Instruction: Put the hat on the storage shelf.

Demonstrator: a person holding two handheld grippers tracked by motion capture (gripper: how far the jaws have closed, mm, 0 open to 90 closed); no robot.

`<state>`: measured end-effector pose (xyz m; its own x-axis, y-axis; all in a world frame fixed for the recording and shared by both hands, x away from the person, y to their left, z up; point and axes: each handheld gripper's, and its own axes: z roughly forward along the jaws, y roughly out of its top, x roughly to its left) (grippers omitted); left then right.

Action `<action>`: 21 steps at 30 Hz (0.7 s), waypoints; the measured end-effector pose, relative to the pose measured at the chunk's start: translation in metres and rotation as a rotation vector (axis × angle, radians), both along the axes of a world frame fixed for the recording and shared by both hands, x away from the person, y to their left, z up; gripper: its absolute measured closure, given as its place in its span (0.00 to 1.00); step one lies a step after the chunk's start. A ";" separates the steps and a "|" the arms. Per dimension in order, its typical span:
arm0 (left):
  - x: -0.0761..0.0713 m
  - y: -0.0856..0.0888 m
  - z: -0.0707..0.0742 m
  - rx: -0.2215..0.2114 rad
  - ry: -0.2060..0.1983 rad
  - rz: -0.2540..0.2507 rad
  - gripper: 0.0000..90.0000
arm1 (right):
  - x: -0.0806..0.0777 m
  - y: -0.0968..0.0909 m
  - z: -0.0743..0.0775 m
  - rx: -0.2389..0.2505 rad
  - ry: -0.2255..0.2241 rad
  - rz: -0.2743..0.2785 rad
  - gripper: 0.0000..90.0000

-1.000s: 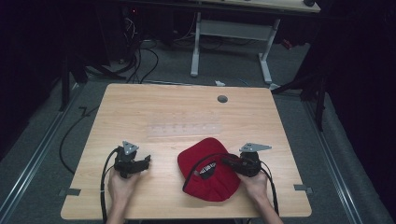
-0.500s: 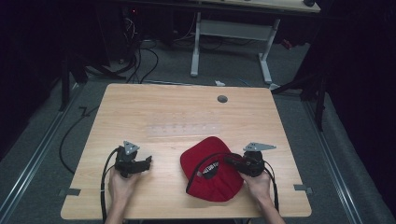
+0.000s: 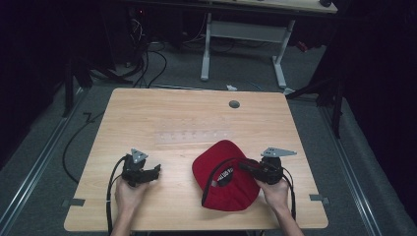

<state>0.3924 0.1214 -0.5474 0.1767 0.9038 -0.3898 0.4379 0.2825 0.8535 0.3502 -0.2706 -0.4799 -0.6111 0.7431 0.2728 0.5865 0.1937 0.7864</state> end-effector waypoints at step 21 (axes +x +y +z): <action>-0.035 -0.039 0.018 0.043 -0.106 -0.228 0.27 | 0.013 -0.004 0.023 0.082 0.021 -0.014 0.92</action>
<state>0.3571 0.0821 -0.5292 0.4154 0.8514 -0.3203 0.3935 0.1493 0.9071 0.3628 -0.2745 -0.4568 -0.5946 0.7261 0.3452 0.6048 0.1211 0.7871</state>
